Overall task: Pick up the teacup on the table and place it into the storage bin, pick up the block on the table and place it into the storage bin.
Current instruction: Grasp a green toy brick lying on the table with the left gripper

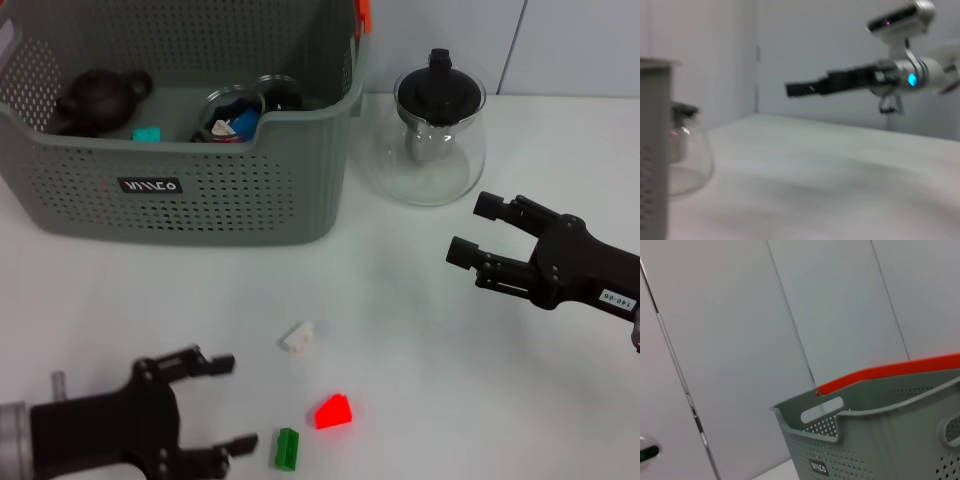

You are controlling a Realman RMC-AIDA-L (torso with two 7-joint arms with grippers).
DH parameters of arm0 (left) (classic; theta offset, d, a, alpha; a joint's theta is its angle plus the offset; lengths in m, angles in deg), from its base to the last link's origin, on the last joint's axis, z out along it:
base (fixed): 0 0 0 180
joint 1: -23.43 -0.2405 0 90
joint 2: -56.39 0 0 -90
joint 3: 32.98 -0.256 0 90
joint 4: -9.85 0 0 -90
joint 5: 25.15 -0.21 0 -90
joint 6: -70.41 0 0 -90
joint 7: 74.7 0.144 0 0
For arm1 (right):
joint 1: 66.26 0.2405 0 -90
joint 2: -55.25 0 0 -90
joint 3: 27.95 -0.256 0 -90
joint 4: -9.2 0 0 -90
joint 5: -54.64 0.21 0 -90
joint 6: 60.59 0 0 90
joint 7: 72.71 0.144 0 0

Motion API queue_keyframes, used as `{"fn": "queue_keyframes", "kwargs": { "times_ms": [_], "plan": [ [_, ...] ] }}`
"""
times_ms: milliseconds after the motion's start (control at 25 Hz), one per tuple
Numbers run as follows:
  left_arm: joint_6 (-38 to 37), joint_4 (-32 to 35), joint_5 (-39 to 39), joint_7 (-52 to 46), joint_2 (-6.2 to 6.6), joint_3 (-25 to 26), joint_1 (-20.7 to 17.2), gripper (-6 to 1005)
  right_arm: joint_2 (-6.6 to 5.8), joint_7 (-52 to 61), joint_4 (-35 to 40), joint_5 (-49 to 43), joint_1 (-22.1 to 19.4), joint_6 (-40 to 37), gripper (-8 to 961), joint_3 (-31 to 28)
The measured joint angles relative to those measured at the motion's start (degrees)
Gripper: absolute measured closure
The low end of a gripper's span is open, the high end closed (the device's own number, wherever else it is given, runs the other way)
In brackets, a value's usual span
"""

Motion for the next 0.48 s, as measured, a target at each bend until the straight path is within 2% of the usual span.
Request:
{"fn": "queue_keyframes", "kwargs": {
  "times_ms": [240, 480],
  "plan": [
    [3.1, -4.4, -4.0, 2.4, -0.01, -1.7, 2.3, 261, 0.1, 0.0, 0.0, 0.0, -0.4, 0.0, 9, 0.0],
    [8.1, -8.2, -4.6, 7.1, -0.1, -4.1, 3.7, 293, 0.1, 0.0, 0.0, 0.0, -0.4, 0.1, 9, 0.0]
  ]
}}
